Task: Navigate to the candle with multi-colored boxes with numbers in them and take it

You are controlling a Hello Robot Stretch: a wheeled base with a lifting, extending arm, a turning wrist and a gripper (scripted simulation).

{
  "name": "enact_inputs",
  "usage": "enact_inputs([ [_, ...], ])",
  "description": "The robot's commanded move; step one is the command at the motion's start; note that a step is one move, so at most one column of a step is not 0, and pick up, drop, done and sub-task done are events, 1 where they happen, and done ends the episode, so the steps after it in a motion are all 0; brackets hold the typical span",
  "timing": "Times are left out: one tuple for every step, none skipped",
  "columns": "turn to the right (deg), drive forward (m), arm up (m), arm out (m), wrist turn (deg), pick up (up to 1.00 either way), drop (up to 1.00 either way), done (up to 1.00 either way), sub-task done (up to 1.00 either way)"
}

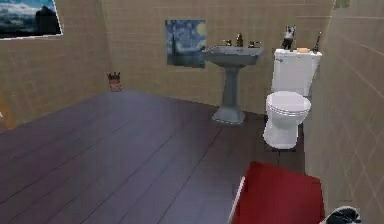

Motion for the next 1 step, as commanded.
enact_inputs([
  [-45.0, 0.0, 0.0, 0.0, 0.0, 0.0, 0.0, 0.0, 0.0],
])
